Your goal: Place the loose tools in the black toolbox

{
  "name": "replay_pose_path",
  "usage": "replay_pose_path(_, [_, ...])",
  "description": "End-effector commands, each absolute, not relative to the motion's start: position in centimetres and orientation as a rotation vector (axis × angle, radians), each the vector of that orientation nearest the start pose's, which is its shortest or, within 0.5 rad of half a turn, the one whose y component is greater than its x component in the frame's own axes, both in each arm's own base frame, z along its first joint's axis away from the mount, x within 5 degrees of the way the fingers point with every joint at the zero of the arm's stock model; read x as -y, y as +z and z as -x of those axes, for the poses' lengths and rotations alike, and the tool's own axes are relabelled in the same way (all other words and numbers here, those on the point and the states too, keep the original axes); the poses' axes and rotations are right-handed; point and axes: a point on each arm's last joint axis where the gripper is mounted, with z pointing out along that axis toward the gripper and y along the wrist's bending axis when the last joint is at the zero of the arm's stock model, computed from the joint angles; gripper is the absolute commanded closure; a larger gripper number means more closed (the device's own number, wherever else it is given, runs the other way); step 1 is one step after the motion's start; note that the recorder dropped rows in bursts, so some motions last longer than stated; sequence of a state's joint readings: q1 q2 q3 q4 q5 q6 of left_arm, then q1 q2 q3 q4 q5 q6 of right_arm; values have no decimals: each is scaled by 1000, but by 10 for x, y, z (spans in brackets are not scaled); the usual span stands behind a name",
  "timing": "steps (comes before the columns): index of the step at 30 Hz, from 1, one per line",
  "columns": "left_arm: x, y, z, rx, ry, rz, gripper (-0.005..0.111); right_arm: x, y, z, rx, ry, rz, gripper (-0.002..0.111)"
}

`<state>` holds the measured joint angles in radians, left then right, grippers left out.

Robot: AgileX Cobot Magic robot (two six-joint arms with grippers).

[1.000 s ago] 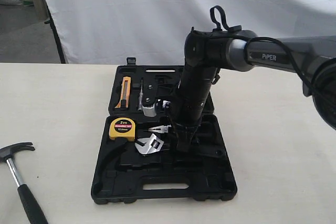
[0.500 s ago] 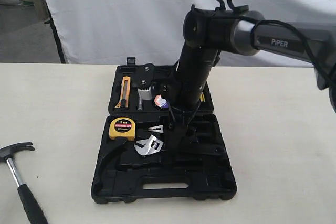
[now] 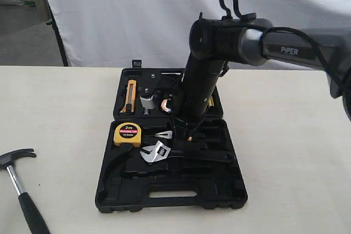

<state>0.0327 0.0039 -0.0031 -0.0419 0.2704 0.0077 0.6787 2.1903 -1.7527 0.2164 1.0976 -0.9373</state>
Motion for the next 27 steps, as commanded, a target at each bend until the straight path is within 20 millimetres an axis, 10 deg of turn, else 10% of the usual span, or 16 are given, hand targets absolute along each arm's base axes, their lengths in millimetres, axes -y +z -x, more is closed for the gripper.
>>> replay_pose_path(1, [0,189,-55,-1752,-17,45,106,-297,155,-339,-2191,273,2081,105])
replay_pose_path(17, [0,189,-55,-1752,-17,45,106,-297,153,-341,-2216,242,2048,104])
replay_pose_path(27, [0,189,-55,-1752,-17,45,106,-300,175,-333,-2203,244,2019,36])
